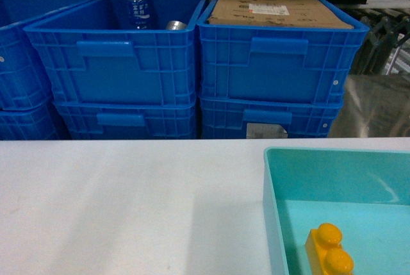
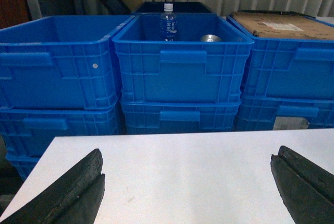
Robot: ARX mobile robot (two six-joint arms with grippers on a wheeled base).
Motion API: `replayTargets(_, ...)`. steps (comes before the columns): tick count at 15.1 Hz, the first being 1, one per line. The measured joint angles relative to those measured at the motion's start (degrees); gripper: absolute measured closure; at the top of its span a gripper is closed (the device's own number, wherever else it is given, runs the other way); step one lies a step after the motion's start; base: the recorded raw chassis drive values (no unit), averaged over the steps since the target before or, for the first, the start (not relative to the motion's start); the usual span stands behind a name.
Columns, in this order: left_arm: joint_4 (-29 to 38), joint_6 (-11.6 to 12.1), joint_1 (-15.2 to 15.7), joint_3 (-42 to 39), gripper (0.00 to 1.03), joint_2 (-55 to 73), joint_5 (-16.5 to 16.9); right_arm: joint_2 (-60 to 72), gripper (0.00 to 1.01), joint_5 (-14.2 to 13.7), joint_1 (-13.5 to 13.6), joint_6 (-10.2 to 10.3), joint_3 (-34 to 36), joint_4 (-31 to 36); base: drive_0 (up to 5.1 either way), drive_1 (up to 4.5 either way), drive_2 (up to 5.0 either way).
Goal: Pick red block from blue box to shelf
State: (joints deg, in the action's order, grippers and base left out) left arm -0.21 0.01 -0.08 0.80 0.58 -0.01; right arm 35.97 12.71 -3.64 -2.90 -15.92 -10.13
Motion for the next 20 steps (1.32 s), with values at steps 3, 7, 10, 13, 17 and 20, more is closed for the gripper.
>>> replayTargets(3,0.0,0.0,0.0,0.0,0.05,0.0,0.0,1.5,0.74,-2.8,0.5,1.1,0.0,1.6,0.0,0.00,0.0)
replayTargets(7,0.0,0.0,0.0,0.0,0.05,0.0,0.0,2.2,0.74,-2.6,-2.1,1.2,0.7,2.4,0.0,0.00,0.0)
replayTargets(10,0.0,0.0,0.0,0.0,0.05,0.0,0.0,2.4,0.74,-2.6,-2.0,1.6,0.7,3.2,0.0,0.00,0.0)
replayTargets(13,0.0,0.0,0.0,0.0,0.05,0.0,0.0,-0.4,0.74,-1.8,-1.2,1.1,1.1,4.6,0.0,0.00,0.0)
replayTargets(17,0.0,0.0,0.0,0.0,0.05,0.0,0.0,-1.8,0.74,-1.9,-1.2,0.5,1.1,5.0,0.0,0.00,0.0)
replayTargets(20,0.0,0.0,0.0,0.0,0.05,0.0,0.0,-1.6,0.74,-1.9,-1.2,0.3,1.1,4.9,0.0,0.00,0.0)
